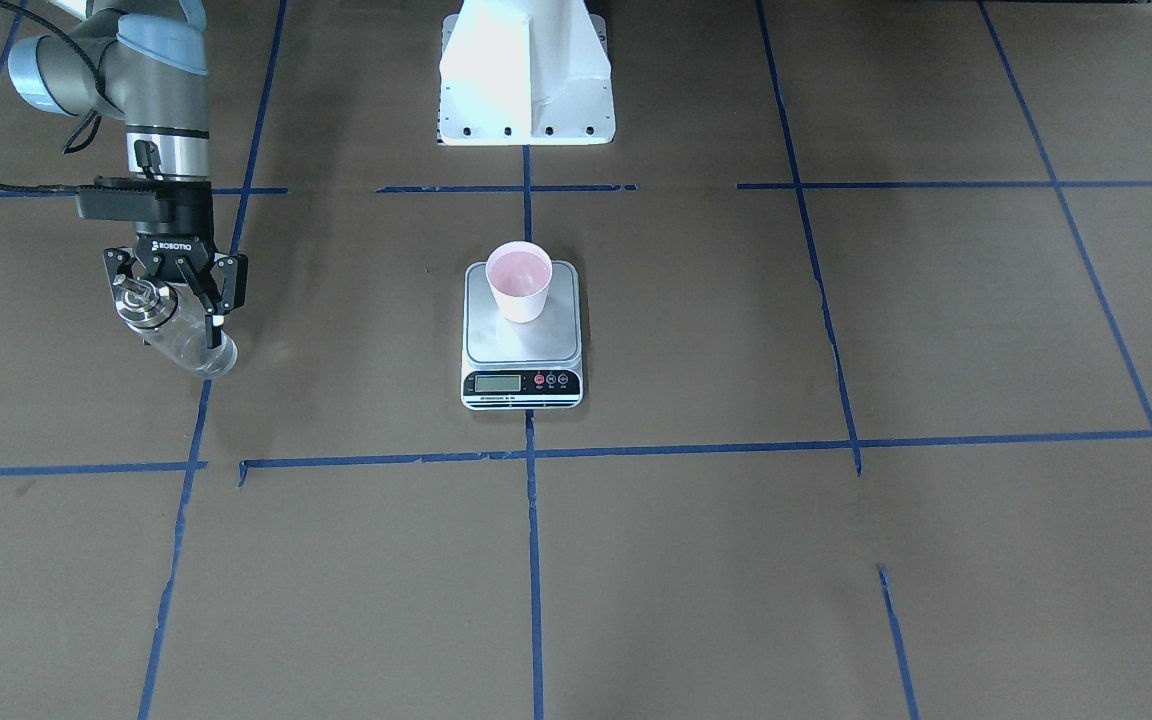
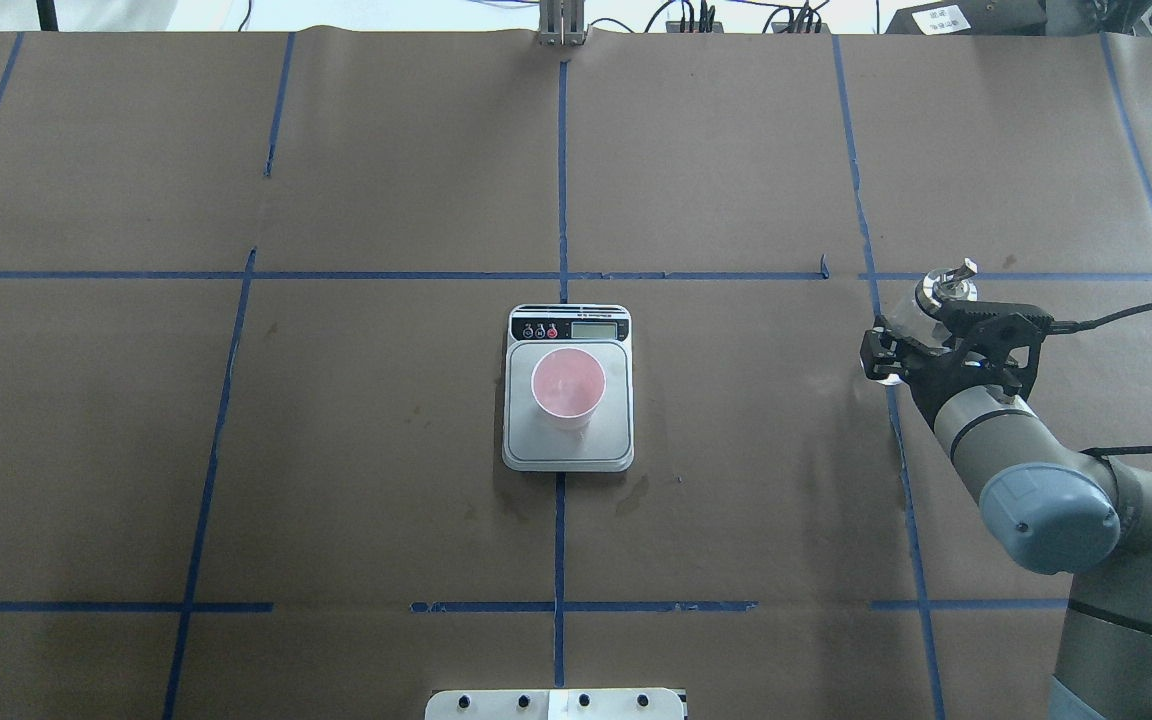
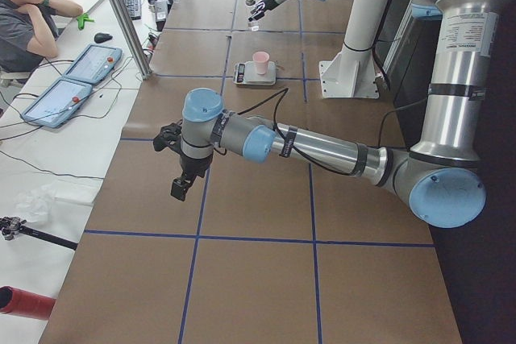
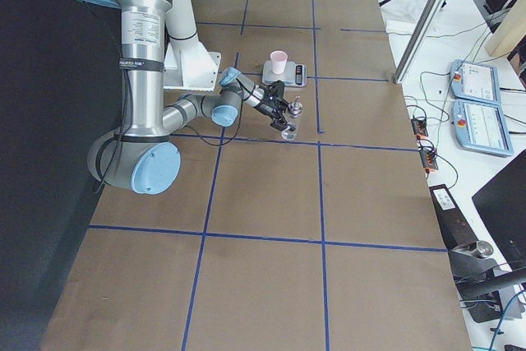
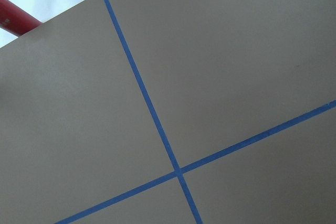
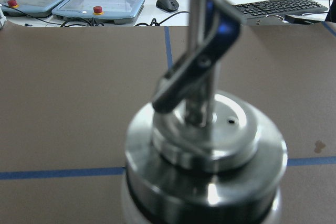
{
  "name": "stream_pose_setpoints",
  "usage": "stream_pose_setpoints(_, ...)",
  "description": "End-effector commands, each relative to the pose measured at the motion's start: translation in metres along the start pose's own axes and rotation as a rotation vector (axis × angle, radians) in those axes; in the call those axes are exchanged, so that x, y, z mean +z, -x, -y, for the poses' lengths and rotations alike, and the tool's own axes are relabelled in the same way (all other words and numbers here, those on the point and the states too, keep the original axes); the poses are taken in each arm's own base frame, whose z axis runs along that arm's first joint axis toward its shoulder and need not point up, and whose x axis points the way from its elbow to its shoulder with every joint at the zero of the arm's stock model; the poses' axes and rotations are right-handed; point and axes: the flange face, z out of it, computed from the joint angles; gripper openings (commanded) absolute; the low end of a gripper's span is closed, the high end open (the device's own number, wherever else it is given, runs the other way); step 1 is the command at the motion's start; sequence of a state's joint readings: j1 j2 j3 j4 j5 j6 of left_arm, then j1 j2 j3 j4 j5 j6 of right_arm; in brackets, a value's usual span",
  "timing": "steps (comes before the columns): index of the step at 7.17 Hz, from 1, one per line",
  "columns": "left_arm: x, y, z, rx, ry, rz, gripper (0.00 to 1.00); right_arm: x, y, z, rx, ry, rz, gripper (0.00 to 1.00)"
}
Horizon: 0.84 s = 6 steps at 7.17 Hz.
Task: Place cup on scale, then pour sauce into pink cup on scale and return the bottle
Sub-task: 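Lower the dispenser with the right gripper onto its original spot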
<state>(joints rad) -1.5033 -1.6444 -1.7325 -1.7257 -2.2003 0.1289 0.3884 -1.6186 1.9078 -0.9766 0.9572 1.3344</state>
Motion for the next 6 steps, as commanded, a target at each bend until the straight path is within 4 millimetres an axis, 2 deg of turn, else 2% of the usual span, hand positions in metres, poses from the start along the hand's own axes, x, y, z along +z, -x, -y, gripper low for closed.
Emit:
stream_pose_setpoints(1, -0.0004, -0.0002, 0.0002, 0.001, -0.001, 0.001, 1.00, 0.0016, -0.0001, -0.0054, -0.006, 0.016, 0.001, 0.00)
stream_pose_setpoints(2, 0.0001, 0.0003, 0.0000, 0.001, 0.000, 0.002, 1.00, 0.0016, 0.0001, -0.0062, -0.006, 0.024, 0.002, 0.00)
stream_pose_setpoints(6, 0.0002, -0.0004, 0.0010, 0.003, -0.001, 0.003, 1.00, 0.0059, -0.0032, -0.0131, -0.027, 0.039, -0.005, 0.35)
